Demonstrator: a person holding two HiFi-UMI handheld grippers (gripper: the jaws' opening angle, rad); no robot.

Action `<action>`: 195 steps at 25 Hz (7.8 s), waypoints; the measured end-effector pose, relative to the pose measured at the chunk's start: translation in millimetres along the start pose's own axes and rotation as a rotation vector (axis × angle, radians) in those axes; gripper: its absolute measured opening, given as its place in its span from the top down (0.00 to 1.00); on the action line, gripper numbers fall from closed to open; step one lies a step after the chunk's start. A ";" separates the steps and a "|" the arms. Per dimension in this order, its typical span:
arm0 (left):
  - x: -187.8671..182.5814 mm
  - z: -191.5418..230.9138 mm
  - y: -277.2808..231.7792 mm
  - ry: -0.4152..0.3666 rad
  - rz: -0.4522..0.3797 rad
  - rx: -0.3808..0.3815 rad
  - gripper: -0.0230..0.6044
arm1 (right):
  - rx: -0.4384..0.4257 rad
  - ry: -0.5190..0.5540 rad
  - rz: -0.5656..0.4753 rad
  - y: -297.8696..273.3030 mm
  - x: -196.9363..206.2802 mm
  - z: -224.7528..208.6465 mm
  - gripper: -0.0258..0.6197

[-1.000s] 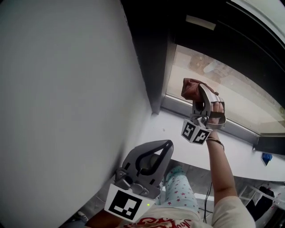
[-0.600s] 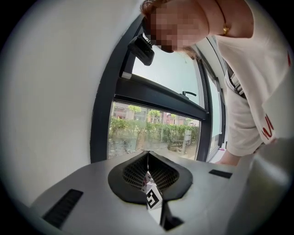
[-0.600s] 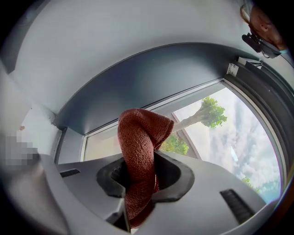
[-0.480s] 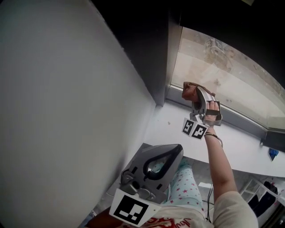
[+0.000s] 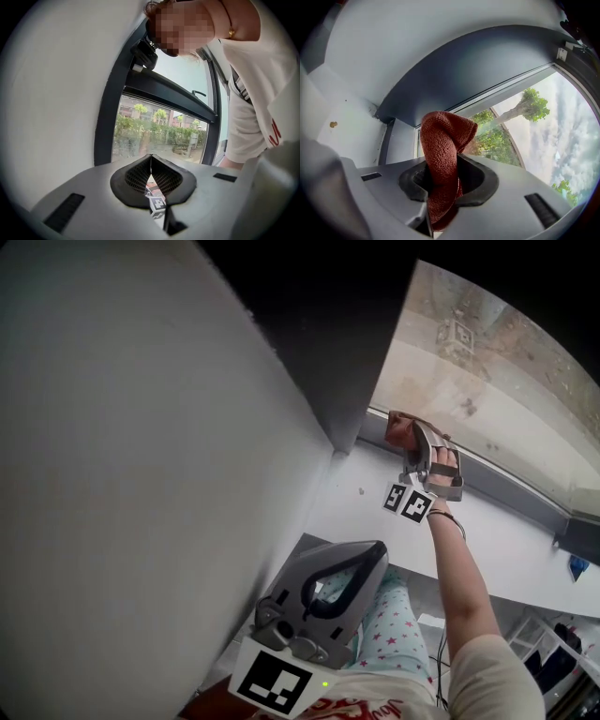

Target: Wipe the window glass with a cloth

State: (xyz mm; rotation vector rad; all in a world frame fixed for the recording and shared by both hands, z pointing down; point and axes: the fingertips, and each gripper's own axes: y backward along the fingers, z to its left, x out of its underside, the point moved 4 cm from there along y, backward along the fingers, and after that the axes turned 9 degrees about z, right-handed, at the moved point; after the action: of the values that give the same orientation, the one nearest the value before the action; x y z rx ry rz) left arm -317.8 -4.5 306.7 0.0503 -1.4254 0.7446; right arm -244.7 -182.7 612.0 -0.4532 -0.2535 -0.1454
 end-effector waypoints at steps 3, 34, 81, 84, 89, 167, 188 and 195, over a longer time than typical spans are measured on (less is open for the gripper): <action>10.0 -1.4 -6.6 0.000 -0.007 0.025 0.93 | -0.039 0.024 0.007 -10.8 4.5 21.4 0.81; -18.9 -22.5 28.0 -0.059 -0.083 0.001 0.93 | 0.260 -0.251 -0.226 132.6 -106.0 -269.0 0.82; 53.8 4.9 23.2 0.063 0.019 -0.079 0.93 | -0.041 0.145 -0.136 -14.5 -74.0 -5.6 0.82; 62.6 9.3 21.1 0.068 0.026 -0.094 0.93 | -0.097 0.171 -0.111 -29.0 -66.2 24.1 0.82; 60.8 4.8 19.1 0.065 0.038 -0.089 0.93 | -0.184 0.229 -0.066 -43.9 -58.6 54.5 0.82; -12.7 -440.0 191.2 -0.167 -0.384 0.112 0.93 | 0.123 -1.104 -0.472 704.8 141.4 -237.1 0.82; 57.9 -488.1 381.5 -0.211 -0.435 0.174 0.93 | 0.263 -1.119 -0.440 910.5 68.0 -145.0 0.82; 61.8 -518.9 375.9 -0.214 -0.429 0.166 0.93 | 0.244 -1.111 -0.441 919.6 87.4 -148.3 0.82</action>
State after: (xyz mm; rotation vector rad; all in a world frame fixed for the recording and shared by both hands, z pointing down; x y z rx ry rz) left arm -53.1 551.3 118.5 0.5614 -1.4843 0.5082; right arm 49.0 561.3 126.7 -0.1860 -1.4508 -0.2798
